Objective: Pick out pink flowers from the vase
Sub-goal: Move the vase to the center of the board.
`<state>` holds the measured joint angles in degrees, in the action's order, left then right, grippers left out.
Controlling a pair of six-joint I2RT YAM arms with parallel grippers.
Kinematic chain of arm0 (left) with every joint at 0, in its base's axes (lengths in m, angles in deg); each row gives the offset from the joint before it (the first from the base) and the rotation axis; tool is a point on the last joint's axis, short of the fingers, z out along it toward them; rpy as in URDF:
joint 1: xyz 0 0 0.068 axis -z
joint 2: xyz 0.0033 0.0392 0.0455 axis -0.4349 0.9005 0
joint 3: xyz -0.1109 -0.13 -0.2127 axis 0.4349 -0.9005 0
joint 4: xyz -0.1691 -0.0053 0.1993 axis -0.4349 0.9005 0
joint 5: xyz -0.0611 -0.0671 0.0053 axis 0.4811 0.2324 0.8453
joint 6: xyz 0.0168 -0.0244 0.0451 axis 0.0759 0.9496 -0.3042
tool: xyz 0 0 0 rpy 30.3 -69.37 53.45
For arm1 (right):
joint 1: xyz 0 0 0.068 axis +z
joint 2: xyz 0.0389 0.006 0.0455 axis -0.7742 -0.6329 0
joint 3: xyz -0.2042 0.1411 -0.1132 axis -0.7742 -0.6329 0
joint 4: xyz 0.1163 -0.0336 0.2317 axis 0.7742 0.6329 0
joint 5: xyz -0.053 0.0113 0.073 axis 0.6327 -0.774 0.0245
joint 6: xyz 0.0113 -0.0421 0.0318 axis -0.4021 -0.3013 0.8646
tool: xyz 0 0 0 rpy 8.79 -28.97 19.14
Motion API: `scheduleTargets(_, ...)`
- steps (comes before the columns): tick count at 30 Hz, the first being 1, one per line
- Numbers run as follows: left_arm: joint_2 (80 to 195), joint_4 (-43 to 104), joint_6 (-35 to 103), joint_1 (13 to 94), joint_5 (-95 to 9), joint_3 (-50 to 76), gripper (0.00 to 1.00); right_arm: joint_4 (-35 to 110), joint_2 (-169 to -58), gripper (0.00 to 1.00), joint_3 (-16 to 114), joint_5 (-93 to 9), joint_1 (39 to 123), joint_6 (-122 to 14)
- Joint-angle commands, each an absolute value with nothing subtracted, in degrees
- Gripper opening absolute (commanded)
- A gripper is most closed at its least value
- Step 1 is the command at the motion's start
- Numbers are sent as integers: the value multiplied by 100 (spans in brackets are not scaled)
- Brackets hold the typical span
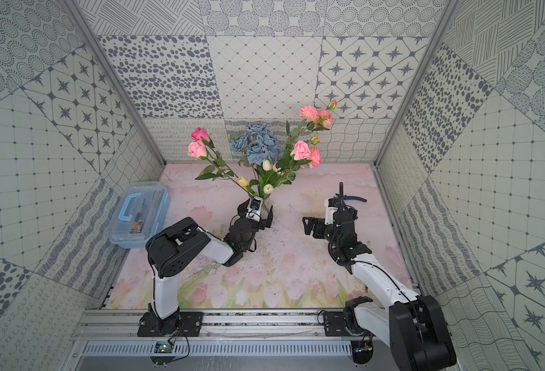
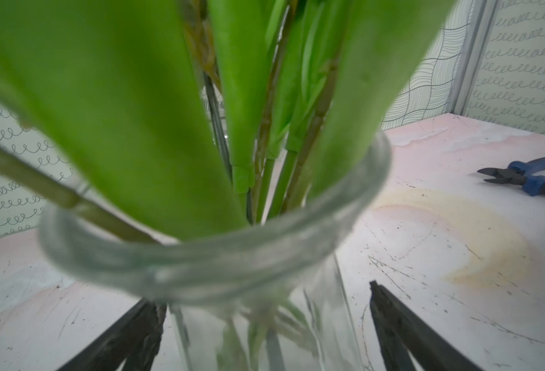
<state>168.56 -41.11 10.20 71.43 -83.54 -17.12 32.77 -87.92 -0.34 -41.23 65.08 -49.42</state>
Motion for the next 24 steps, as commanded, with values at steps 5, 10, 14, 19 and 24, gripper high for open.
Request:
scheduleTargets(5,17346,-4727,1164,6718,-8386,-1186,98,3262,-8750,98,96,-4093,6524,-5076)
scheduleTargets(10,17734,-4727,1169,6590,-8160,-555,97,3341,-8807,98,220,-4107,6521,-5119)
scheduleTargets(14,18154,-4727,1187,6508,-8031,29,97,3384,-8806,98,247,-4076,6519,-5147)
scheduleTargets(19,18678,-4720,1217,6428,-7946,789,98,3429,-8805,98,228,-4055,6524,-5156)
scheduleTargets(24,19159,-4719,1416,6293,-7959,1510,99,3420,-8832,98,246,-4052,6523,-5160)
